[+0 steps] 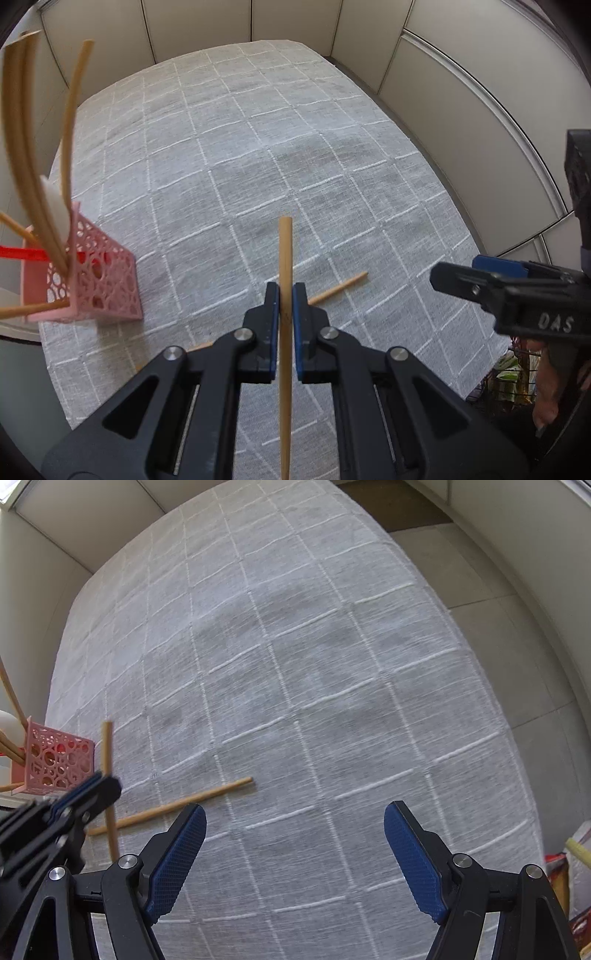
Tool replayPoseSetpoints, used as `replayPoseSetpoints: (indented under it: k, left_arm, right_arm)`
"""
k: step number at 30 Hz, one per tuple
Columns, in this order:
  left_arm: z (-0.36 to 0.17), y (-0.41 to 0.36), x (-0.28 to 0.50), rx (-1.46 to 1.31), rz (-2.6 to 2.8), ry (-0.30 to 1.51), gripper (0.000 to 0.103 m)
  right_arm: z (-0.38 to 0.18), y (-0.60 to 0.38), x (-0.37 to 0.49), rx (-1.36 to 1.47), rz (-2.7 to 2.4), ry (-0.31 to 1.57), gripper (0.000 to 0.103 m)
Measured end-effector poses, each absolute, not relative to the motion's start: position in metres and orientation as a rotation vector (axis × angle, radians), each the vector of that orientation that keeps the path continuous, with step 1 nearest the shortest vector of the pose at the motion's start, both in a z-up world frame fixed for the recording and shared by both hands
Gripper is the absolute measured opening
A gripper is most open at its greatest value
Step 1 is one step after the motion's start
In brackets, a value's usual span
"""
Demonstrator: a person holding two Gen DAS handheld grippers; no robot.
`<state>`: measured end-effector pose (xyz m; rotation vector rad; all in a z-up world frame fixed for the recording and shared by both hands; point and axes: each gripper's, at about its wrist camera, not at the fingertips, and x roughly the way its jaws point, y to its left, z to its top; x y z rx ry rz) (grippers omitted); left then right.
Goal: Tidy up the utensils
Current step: 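Grasp a chopstick with the left gripper while the right gripper grasps the last chopstick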
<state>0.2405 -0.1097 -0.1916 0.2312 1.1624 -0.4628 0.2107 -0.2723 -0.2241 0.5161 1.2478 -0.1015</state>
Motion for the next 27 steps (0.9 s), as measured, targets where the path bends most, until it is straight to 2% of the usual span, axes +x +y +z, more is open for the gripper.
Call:
replayPoseSetpoints:
  k: [13,18,25,27]
  left_arm:
    - [-0.189,-0.035,0.219,0.087,-0.455,1.185,0.008]
    - [-0.187,-0.019,0.217,0.08,-0.463,1.182,0.008]
    - [-0.186,-0.007,0.217,0.062,-0.474,1.185,0.008]
    - [-0.186,-0.007,0.217,0.064,-0.479,1.185,0.008]
  right_arm:
    - [-0.274,-0.226,0.247,0.659,-0.095,1.373,0.082]
    - [-0.287,-0.204,0.262,0.663,-0.127,1.395,0.07]
    - [-0.286,-0.177,0.281,0.609,-0.237,1.326,0.063]
    - [-0.285,-0.173,0.286,0.586,-0.279,1.303,0.054]
